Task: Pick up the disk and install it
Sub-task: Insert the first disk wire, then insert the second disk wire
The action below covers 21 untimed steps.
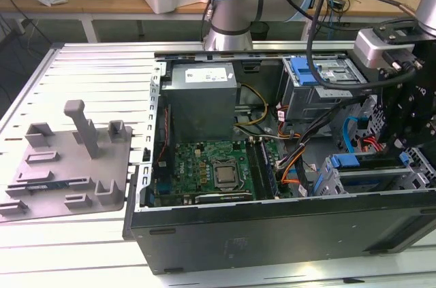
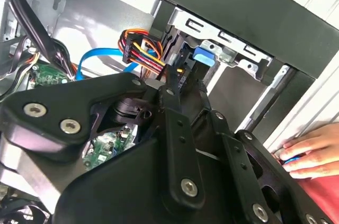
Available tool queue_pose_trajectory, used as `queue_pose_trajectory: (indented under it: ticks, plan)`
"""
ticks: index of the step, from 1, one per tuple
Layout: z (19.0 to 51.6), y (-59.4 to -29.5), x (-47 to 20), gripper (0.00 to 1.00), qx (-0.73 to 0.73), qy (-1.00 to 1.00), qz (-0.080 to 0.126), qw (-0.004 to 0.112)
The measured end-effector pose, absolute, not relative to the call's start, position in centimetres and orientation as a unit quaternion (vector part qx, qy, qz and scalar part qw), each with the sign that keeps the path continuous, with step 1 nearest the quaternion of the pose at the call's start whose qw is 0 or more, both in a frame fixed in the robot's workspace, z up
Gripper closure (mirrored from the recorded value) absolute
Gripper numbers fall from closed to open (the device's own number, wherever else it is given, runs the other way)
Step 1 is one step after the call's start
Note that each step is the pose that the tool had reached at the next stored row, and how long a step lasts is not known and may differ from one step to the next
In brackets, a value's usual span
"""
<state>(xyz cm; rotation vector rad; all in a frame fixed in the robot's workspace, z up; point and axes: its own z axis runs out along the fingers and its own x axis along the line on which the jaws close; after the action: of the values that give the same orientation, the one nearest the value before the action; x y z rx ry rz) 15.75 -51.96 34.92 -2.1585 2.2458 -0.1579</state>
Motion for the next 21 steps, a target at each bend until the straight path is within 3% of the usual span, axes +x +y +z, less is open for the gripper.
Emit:
queue_pose_trajectory:
  ticks: [21]
  plan:
    - [35.54, -50.95, 15.72, 0.70, -0.692, 0.720, -0.051, 0.011]
